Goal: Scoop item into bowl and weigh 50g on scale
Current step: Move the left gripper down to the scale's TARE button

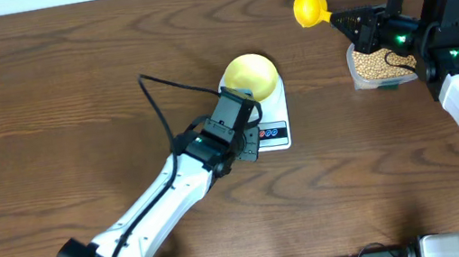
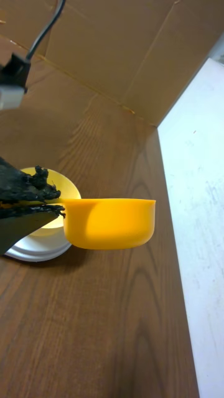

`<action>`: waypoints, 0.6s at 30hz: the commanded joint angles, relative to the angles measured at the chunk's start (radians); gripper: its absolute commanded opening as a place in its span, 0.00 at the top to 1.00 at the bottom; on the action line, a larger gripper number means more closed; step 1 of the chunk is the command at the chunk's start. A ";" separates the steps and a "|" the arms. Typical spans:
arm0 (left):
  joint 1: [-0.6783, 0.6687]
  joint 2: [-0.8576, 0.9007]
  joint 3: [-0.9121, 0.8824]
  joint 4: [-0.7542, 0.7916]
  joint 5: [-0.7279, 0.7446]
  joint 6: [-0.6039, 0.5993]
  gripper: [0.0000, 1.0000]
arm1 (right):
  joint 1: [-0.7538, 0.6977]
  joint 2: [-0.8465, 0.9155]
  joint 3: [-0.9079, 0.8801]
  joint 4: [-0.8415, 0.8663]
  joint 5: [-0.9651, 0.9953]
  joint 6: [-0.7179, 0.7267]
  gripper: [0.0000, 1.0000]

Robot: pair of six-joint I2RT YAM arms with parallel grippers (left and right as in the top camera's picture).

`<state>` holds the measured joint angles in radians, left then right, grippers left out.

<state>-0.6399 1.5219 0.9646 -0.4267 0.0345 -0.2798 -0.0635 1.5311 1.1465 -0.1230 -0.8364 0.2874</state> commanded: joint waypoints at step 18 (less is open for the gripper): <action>-0.001 0.184 0.001 0.193 -0.020 0.284 0.92 | -0.002 -0.007 0.023 -0.008 0.000 -0.024 0.99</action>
<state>-0.6399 1.6855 0.9646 -0.2497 0.0235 -0.0494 -0.0635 1.5311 1.1465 -0.1265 -0.8360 0.2802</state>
